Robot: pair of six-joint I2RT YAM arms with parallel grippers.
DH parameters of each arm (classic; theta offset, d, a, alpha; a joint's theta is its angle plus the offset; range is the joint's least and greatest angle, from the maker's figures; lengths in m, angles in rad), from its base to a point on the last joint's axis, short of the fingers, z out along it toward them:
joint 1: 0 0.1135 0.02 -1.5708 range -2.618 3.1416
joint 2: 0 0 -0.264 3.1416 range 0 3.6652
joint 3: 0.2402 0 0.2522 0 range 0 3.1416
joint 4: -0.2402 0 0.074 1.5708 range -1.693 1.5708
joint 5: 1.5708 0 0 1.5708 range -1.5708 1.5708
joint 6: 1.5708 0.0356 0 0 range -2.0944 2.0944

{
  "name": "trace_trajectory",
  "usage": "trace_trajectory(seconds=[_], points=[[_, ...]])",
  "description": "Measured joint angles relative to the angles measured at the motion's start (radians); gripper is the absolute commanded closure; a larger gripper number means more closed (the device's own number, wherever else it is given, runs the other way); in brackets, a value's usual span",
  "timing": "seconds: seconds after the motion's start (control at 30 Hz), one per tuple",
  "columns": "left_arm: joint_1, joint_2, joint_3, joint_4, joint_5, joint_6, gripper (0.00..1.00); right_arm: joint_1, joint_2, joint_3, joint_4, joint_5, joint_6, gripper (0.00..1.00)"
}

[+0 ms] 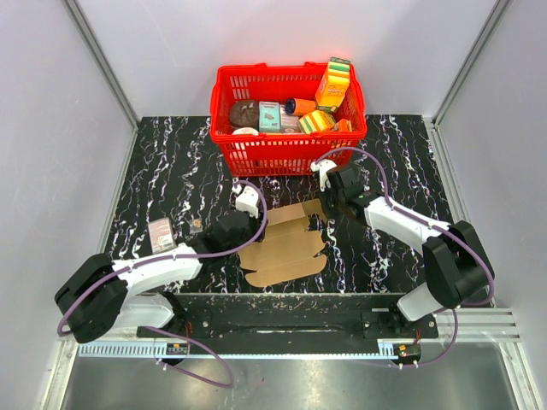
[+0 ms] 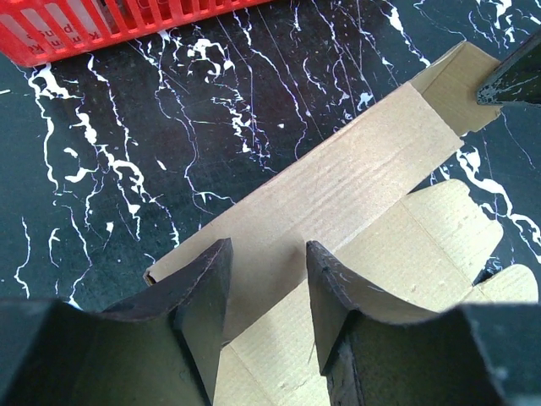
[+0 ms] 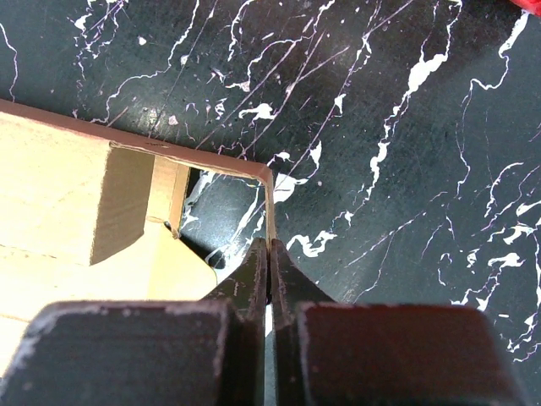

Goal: Fold the paper box

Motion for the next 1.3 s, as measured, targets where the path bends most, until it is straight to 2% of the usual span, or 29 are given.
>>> trace_trajectory(seconds=[0.57,0.67,0.77,0.8,0.9,0.93,1.1,1.3], points=[[0.000,-0.048,0.088,-0.132,0.005,0.041,0.51,0.000,0.000,0.000,0.003,0.000,-0.003,1.00],[-0.003,-0.090,0.088,-0.151,0.020,0.042,0.55,0.000,0.000,0.000,0.003,0.000,-0.003,1.00],[-0.023,-0.128,0.088,-0.167,0.048,0.040,0.67,0.000,0.000,0.000,0.003,0.000,-0.002,1.00],[-0.038,-0.139,0.088,-0.166,0.062,0.040,0.75,0.000,0.000,0.000,0.003,0.000,-0.002,1.00],[-0.114,-0.150,0.082,-0.135,0.130,0.040,0.91,0.000,0.000,0.000,0.003,-0.002,-0.002,1.00],[-0.137,-0.149,0.069,-0.099,0.162,0.040,1.00,0.000,0.000,0.000,0.004,-0.003,-0.002,1.00],[-0.176,-0.074,-0.043,0.106,0.291,0.032,1.00,0.000,0.000,-0.003,0.007,-0.019,0.000,1.00],[-0.194,0.155,-0.067,0.298,0.346,0.045,1.00,0.000,0.000,-0.006,0.007,-0.028,0.006,1.00]])
